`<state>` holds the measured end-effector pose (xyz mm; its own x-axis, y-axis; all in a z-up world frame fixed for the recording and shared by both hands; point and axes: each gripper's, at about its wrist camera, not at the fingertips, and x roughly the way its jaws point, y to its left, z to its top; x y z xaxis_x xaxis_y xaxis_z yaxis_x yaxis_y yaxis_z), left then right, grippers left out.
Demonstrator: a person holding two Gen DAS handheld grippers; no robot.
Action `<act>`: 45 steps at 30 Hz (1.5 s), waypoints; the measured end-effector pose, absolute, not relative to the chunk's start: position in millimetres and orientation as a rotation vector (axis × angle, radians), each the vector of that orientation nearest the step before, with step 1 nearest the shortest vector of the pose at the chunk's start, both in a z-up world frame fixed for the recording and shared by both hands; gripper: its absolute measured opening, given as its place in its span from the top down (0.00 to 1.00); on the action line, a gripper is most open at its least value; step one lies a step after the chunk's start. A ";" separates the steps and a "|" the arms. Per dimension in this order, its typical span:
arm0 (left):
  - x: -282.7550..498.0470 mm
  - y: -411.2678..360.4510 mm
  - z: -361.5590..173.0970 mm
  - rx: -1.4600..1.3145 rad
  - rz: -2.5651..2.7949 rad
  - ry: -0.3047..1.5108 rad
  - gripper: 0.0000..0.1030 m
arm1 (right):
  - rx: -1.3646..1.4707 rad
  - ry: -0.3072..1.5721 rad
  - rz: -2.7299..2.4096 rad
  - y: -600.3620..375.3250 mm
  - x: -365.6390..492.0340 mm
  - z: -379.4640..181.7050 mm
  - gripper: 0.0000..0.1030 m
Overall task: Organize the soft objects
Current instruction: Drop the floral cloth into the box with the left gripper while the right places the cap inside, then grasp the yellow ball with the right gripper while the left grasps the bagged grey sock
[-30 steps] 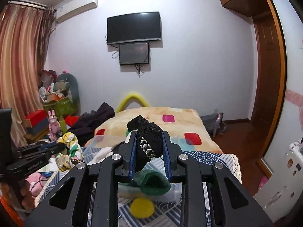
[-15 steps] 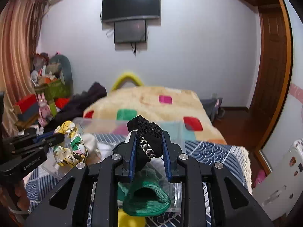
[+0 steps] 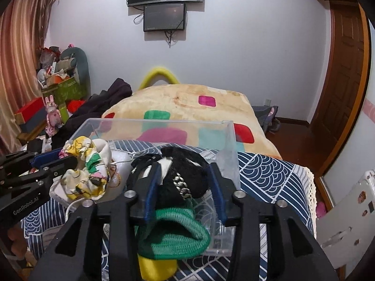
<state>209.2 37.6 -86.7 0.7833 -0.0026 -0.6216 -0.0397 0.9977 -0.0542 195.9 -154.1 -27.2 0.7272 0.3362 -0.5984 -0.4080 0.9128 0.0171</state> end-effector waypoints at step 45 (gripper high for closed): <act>107.1 -0.6 -128.5 -0.067 -0.069 0.790 0.04 | -0.052 0.804 0.505 -146.3 167.9 -96.8 0.60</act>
